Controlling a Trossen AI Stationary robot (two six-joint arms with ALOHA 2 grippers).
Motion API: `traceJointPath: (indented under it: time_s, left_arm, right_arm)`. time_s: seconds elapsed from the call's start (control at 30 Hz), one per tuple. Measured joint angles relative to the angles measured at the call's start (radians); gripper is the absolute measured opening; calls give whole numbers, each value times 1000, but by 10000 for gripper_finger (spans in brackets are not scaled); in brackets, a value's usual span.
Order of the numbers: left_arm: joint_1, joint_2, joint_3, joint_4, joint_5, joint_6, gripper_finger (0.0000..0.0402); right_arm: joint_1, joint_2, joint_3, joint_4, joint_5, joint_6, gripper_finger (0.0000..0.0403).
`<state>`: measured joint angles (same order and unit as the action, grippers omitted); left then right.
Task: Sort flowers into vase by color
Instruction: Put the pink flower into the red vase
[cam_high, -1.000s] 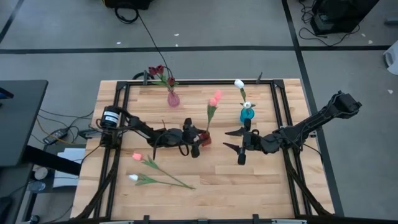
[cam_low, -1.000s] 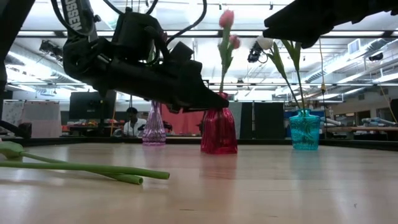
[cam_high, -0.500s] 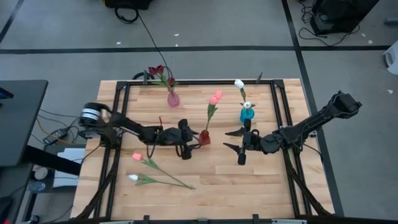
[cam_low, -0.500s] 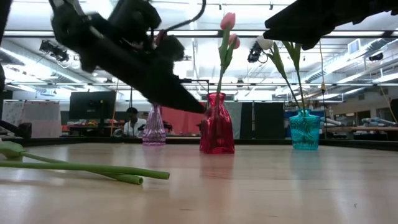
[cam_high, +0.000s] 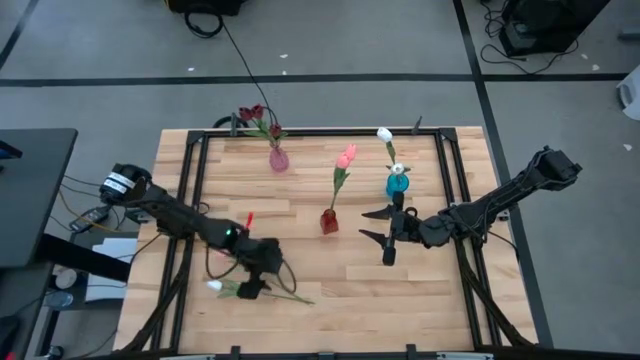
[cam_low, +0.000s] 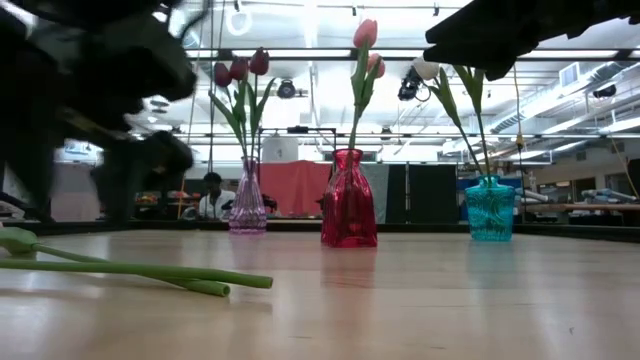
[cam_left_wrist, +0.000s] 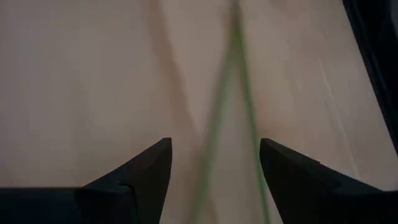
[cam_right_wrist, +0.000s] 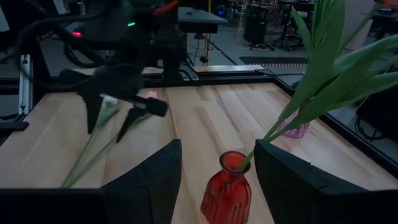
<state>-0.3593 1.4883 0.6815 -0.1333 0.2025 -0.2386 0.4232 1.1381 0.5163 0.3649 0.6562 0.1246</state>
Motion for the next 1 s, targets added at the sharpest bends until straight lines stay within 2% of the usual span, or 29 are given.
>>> traceJointPath:
  time_s: [0.17,0.5,0.6,0.77,0.9,1.0]
  left_arm:
    - [-89,0,1,-69,-78,-1,220]
    - [-188,0,2,-307,-366,67,156]
    - [-196,0,2,-311,-374,98,122]
    - [-190,0,2,-324,-303,99,19]
    - [-174,-4,11,-360,-299,70,11]
    - [-158,-2,71,-482,-361,90,6]
  right_arm:
    - [0,0,0,2,4,5,210]
    - [-1,0,0,10,5,-3,210]
    - [-1,0,0,23,5,-10,210]
    - [-1,0,0,24,-15,-15,210]
    - [-1,0,0,34,-47,-23,210]
    - [-4,1,0,45,-48,-23,210]
